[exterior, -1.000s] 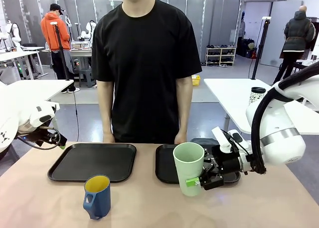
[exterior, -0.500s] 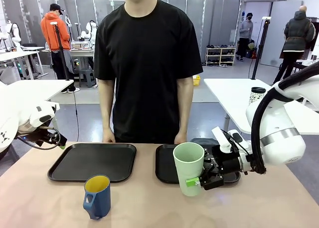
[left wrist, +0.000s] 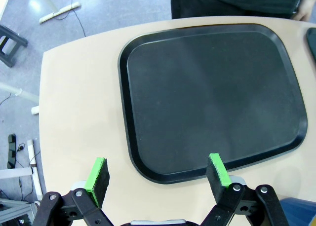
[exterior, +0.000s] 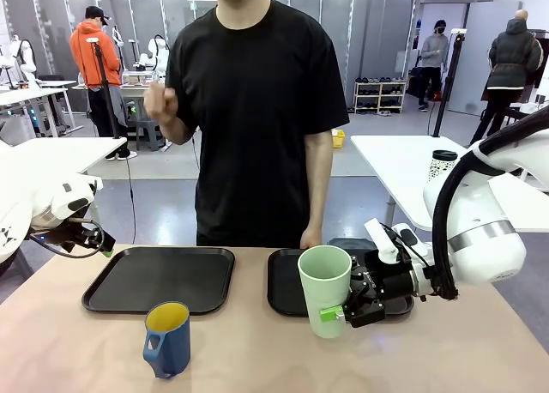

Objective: Sort and store the cups by type.
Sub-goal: Place the picked Reusable plastic cup into the Flat Tray indicated by the person.

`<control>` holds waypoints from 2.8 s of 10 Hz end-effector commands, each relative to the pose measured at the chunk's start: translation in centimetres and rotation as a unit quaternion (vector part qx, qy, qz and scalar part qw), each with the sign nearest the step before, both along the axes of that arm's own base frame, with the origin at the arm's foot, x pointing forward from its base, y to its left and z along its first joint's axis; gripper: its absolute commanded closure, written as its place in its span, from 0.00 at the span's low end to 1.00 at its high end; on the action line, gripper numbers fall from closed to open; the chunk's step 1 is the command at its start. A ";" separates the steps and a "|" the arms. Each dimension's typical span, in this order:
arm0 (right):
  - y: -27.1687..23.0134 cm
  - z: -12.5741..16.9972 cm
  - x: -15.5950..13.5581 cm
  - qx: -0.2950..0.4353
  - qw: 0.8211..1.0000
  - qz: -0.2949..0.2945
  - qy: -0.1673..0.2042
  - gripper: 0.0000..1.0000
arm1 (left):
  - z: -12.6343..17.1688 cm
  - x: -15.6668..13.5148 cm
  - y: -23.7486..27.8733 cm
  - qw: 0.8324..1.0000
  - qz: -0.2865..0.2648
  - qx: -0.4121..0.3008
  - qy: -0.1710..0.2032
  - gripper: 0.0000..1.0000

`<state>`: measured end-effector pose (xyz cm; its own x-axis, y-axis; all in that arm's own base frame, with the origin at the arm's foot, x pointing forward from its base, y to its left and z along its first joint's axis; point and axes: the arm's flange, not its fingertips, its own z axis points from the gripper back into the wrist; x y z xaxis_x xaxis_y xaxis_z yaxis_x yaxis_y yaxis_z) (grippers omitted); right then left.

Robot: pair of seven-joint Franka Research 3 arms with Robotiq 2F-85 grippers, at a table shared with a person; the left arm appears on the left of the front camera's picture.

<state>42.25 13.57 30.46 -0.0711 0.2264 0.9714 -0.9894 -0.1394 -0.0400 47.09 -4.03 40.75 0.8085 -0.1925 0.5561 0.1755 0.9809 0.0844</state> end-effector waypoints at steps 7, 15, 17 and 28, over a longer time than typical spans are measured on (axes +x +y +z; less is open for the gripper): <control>0.2 0.0 0.0 0.002 1.000 0.000 0.000 0.51 | 0.0 0.0 0.1 1.000 -0.002 0.000 -0.001 0.00; 5.0 0.1 3.9 0.007 1.000 0.009 0.009 0.15 | 0.0 0.0 0.1 1.000 -0.002 0.000 -0.001 0.00; 8.4 0.0 6.9 -0.002 1.000 0.010 0.016 0.15 | 0.0 0.0 0.1 1.000 -0.002 0.000 -0.001 0.00; 25.1 -1.5 15.6 0.087 0.995 -0.037 0.029 0.15 | 0.0 0.0 0.1 1.000 -0.002 0.000 -0.001 0.00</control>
<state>56.88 37.41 29.42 -0.0120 0.0782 0.9969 -0.9948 -0.1019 -0.0040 47.08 -4.07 40.75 0.8084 -0.1931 0.5561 0.1761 0.9807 0.0845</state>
